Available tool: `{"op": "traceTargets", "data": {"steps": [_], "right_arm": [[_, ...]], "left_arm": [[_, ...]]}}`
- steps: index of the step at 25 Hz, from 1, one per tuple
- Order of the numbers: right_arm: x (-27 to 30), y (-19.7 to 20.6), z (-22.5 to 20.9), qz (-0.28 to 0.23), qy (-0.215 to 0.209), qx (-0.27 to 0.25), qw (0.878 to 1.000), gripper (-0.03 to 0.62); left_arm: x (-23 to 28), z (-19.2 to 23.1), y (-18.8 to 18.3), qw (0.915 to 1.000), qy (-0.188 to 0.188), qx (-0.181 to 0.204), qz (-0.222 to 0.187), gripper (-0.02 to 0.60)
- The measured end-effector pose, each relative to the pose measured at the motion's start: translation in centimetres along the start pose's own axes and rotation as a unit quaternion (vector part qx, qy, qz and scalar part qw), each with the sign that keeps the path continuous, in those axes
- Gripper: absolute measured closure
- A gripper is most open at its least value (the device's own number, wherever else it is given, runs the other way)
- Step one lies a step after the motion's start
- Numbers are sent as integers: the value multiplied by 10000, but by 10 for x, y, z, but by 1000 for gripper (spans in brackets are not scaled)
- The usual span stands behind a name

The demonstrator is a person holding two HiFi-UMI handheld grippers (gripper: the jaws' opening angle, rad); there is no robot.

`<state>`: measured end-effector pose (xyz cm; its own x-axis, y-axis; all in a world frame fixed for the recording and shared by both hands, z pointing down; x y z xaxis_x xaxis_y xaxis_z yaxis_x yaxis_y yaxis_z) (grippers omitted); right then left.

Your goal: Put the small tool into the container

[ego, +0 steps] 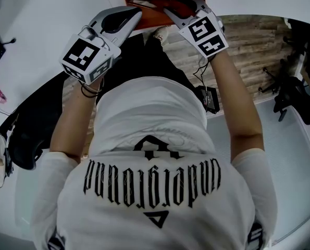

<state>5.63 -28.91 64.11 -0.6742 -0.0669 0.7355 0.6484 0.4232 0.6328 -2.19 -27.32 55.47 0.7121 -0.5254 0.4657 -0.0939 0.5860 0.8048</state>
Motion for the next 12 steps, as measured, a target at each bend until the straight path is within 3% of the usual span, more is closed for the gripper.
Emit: {"op": "traceTargets", "data": {"steps": [12], "right_arm": [[-83,-16,49,-599,422,-251,9970,442]], "left_arm": [[-20,-72,-25,9983,83,475,-330,566]]}}
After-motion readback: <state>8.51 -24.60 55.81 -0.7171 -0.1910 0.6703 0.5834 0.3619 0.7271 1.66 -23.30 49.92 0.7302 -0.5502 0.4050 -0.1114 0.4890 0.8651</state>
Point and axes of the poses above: the fingertips, and each gripper's own axes: x forward along the fingers, z to its left, y out of its underside, the point moved 1 cm from there along -x, backward along the fingers, and after that the axes turned 11 degrees about -y, right-handed, at the moved point
